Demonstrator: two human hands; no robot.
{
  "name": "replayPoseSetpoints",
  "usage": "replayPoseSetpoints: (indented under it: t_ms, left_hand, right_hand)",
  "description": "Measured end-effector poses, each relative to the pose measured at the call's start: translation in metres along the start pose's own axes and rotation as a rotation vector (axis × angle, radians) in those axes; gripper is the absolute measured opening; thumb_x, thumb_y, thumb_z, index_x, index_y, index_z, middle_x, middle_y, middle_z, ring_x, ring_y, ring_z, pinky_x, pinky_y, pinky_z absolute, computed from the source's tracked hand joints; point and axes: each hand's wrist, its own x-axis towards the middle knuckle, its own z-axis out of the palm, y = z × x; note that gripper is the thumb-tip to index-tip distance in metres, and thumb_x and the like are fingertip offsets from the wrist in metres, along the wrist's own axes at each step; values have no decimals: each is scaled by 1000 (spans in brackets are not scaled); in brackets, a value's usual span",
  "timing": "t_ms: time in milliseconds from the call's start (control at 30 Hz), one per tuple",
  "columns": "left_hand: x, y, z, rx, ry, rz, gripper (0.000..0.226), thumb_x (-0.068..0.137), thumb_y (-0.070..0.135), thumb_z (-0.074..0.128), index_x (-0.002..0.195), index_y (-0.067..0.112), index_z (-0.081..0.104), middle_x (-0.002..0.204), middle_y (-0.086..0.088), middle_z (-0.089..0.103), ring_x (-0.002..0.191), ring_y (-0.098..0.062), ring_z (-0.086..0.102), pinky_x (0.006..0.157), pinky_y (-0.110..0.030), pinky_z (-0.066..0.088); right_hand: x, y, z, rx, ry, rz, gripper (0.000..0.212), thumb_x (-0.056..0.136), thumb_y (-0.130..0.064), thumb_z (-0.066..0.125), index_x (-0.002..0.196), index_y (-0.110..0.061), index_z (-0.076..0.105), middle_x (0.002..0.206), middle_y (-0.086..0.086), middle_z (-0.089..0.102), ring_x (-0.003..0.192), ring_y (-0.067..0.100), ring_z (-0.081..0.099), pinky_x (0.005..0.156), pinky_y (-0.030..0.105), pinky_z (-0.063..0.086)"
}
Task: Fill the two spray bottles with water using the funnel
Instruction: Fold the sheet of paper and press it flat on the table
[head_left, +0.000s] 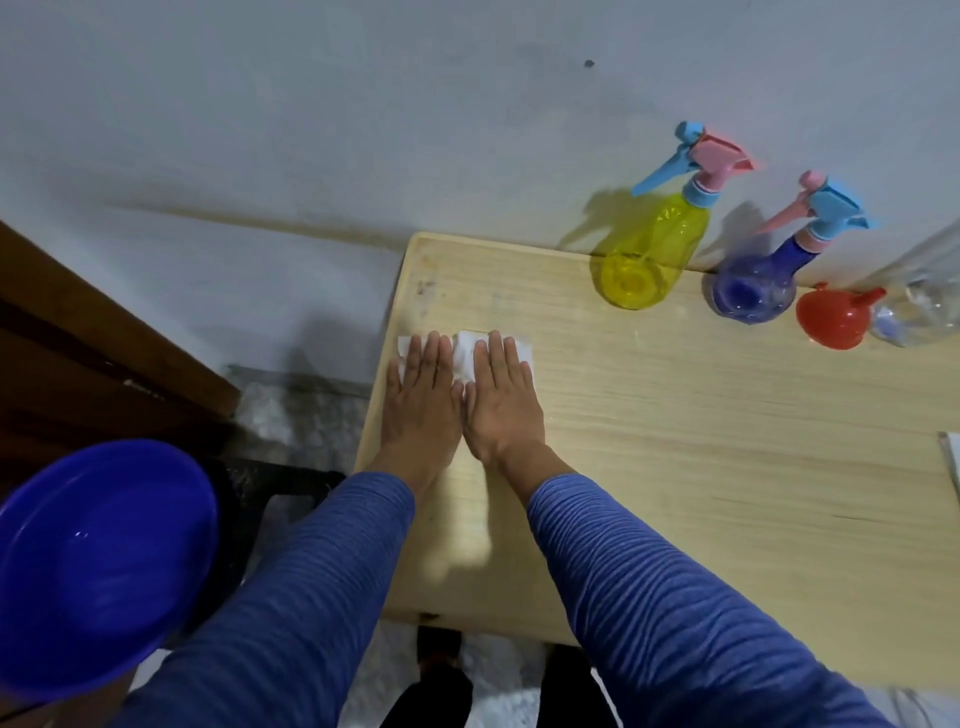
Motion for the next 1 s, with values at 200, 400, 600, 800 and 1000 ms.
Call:
replayPoseSetpoints:
  t_ms: [200, 400, 600, 800, 1000]
  left_hand:
    - [-5, 7, 2, -21, -12, 10, 57, 102, 32, 11, 148, 12, -16, 158, -4, -19, 144, -20, -19, 117, -39, -8]
    - [-15, 36, 8, -21, -11, 41, 56, 102, 32, 11, 148, 13, -16, 158, -2, -18, 145, -18, -18, 117, -38, -7]
    - [-24, 112, 21, -15, -33, 84, 57, 101, 34, 11, 148, 12, -14, 158, -4, -17, 145, -20, -18, 117, -41, -6]
    - [-28, 220, 44, 15, -51, 170, 56, 102, 32, 12, 148, 12, -14, 158, -4, -18, 145, -20, -19, 117, -41, -6]
    - [-37, 326, 62, 47, -55, 281, 56, 103, 31, 13, 149, 11, -10, 159, -5, -14, 145, -22, -16, 117, -43, -3]
  right_hand:
    - [-11, 11, 5, 3, 25, -26, 54, 102, -30, 20, 149, -9, 5, 159, 8, -2, 147, 22, -7, 120, 36, -3]
    - [-27, 40, -3, 26, 26, -45, 57, 98, -35, 10, 150, -11, 6, 159, 6, 0, 147, 20, -6, 117, 31, -6]
    - [-58, 109, -27, -6, 32, -19, 65, 91, -38, 0, 150, -11, 5, 159, 6, -1, 147, 20, -5, 120, 34, -5]
    - [-93, 207, -61, -30, 46, 45, 55, 102, -27, 22, 149, -8, 1, 159, 8, -5, 147, 21, -9, 120, 33, -6]
    - [-135, 297, -91, -36, 100, 159, 61, 96, -37, 8, 149, -7, 4, 159, 9, 0, 147, 21, -6, 118, 32, -4]
